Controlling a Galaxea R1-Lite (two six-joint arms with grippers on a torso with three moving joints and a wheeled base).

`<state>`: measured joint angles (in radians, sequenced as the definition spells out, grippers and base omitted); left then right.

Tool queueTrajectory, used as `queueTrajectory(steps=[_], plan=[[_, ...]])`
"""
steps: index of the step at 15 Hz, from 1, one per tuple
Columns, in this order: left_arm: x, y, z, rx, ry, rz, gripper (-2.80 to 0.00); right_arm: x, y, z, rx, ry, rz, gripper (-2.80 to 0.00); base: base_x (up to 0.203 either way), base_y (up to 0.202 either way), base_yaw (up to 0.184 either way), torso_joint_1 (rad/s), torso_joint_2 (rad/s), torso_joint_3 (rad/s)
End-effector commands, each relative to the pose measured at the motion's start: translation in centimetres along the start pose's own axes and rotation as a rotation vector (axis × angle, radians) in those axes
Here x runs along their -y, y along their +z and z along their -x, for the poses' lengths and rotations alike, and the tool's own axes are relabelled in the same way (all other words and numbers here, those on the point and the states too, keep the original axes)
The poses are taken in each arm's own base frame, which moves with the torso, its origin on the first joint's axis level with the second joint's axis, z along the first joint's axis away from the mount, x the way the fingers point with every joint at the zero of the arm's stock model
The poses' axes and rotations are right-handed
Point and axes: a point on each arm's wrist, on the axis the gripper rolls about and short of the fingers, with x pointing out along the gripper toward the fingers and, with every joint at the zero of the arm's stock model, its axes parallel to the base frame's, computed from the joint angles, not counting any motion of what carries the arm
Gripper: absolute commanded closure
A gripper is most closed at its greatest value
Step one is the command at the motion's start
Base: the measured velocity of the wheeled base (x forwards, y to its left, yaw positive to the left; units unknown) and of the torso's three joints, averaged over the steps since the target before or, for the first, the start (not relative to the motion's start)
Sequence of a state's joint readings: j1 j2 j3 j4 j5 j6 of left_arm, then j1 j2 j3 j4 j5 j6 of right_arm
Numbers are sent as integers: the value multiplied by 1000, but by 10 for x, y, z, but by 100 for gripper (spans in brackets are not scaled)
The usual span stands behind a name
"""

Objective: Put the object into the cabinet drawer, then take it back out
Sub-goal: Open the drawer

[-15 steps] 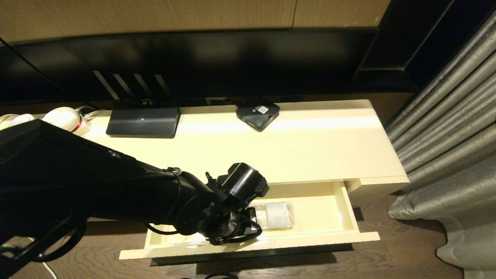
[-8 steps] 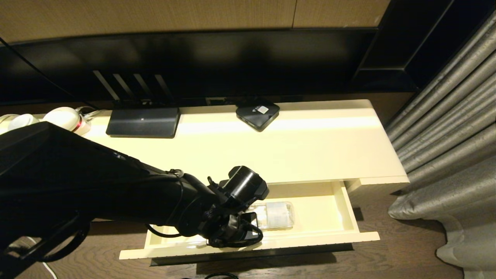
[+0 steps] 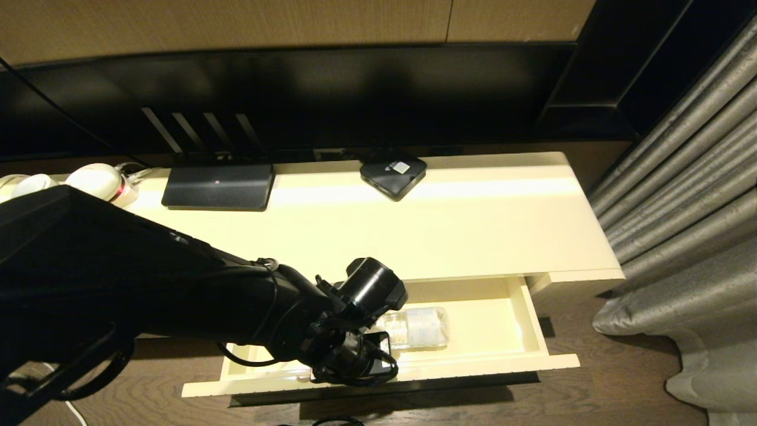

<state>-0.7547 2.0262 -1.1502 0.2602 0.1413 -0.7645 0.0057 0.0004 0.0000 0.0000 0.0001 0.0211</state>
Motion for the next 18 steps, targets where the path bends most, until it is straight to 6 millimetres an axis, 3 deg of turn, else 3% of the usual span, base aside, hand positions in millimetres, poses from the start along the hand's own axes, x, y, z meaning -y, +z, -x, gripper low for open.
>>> queueTrajectory(steps=[1,12,18], plan=[[-2,-2,1,-33,-3,3,0,0,0,0,-1,0,0,0,0,0,0,0,0,0],[-6,-10,-2,-139,-11,-1,0,0,0,0,-3,2,0,0,0,0,0,0,0,0],[-2,-6,-1,-113,-24,-2,0,0,0,0,-3,0,0,0,0,0,0,0,0,0]])
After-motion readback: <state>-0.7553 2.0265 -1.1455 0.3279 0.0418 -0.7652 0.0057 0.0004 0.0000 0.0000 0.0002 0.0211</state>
